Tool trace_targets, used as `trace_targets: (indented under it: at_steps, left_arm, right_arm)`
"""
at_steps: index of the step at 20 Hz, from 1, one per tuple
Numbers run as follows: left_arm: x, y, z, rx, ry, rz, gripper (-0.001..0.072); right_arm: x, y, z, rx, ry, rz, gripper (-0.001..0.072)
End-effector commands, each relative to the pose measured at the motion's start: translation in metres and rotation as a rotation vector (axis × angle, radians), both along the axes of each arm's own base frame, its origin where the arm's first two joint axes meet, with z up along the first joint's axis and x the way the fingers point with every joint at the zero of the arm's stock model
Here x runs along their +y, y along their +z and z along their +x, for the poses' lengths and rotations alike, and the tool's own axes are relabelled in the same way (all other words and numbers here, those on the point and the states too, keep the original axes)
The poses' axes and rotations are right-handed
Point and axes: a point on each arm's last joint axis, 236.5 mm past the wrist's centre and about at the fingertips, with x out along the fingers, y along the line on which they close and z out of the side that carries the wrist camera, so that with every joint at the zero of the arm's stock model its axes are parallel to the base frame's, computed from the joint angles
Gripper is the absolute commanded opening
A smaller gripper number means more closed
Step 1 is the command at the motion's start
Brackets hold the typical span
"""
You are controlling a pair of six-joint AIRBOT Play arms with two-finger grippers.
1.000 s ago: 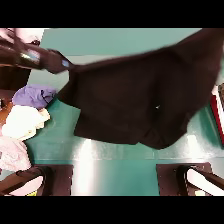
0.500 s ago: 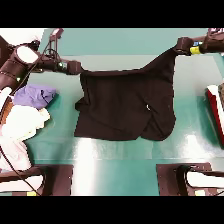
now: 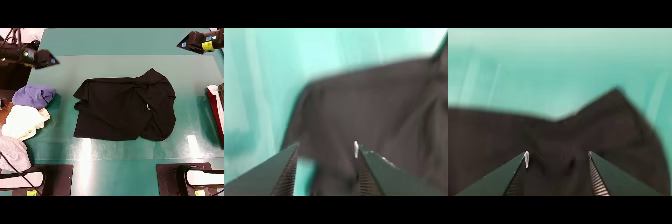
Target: Fold the shirts.
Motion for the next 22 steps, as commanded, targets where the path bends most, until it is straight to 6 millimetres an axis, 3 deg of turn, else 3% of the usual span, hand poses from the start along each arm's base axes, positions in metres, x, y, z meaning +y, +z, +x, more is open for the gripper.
trace_targets:
  at_steps: [1, 6, 8, 10, 13, 16, 22]
  left_arm:
    - [0.014, -0.044, -0.068, 0.211, -0.047, -0.018, 0.0426]
    - [-0.015, -0.134, -0.179, 0.378, -0.039, -0.045, 0.0426]
    - [-0.031, -0.161, -0.214, 0.429, -0.071, -0.04, 0.0427]
    - [-0.044, -0.182, -0.237, 0.469, -0.103, -0.029, 0.0427]
    - [-0.055, -0.202, -0.252, 0.5, -0.107, -0.016, 0.0427]
    - [-0.064, -0.209, -0.259, 0.505, -0.136, -0.001, 0.0427]
    - [-0.073, -0.21, -0.248, 0.464, -0.111, 0.014, 0.0427]
  right_arm:
    - [0.01, -0.004, -0.041, 0.121, 0.117, 0.001, 0.0437]
    - [0.029, 0.007, -0.054, 0.095, 0.151, -0.005, 0.0437]
    - [0.036, 0.006, -0.057, 0.081, 0.149, -0.001, 0.0437]
    - [0.039, 0.002, -0.062, 0.081, 0.141, 0.006, 0.0437]
    - [0.039, -0.008, -0.072, 0.094, 0.125, 0.013, 0.0437]
    - [0.039, -0.014, -0.077, 0.085, 0.103, 0.02, 0.0437]
    - [0.038, -0.009, -0.088, 0.059, 0.087, 0.014, 0.0437]
